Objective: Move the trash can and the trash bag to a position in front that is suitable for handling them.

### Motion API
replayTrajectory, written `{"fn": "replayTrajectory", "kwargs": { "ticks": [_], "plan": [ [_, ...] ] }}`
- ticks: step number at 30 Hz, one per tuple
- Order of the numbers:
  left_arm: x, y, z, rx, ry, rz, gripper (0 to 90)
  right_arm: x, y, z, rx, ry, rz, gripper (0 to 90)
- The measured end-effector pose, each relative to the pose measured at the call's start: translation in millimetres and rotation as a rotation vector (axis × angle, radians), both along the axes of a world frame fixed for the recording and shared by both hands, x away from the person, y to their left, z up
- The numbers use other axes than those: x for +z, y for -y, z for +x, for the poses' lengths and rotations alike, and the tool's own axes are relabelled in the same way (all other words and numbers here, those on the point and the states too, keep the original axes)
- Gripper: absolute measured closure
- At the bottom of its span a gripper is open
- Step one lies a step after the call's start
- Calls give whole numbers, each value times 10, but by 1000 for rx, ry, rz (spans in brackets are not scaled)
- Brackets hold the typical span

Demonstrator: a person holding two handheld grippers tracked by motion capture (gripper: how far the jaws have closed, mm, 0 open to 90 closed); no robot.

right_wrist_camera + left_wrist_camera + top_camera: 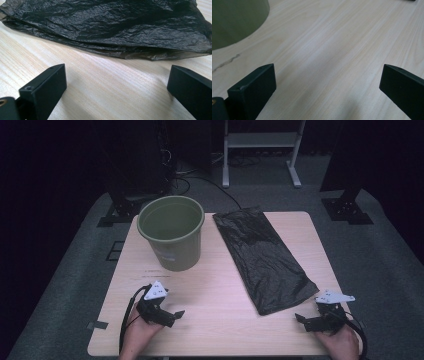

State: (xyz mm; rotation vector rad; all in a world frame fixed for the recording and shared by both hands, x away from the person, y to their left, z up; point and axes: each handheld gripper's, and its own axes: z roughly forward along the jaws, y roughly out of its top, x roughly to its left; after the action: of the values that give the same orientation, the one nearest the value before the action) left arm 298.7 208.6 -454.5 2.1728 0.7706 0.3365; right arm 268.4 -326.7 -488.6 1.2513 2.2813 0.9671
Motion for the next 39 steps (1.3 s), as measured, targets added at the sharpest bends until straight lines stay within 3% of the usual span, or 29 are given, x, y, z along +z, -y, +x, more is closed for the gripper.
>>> {"fn": "replayTrajectory", "kwargs": {
  "ticks": [26, 39],
  "plan": [
    [668, -168, 197, 53, 10, -17, 0, 0, 0, 0, 0, 0, -1, 9],
    [1139, -248, 346, 63, 36, -26, 0, 0, 0, 0, 0, 0, -1, 9]
  ]
}}
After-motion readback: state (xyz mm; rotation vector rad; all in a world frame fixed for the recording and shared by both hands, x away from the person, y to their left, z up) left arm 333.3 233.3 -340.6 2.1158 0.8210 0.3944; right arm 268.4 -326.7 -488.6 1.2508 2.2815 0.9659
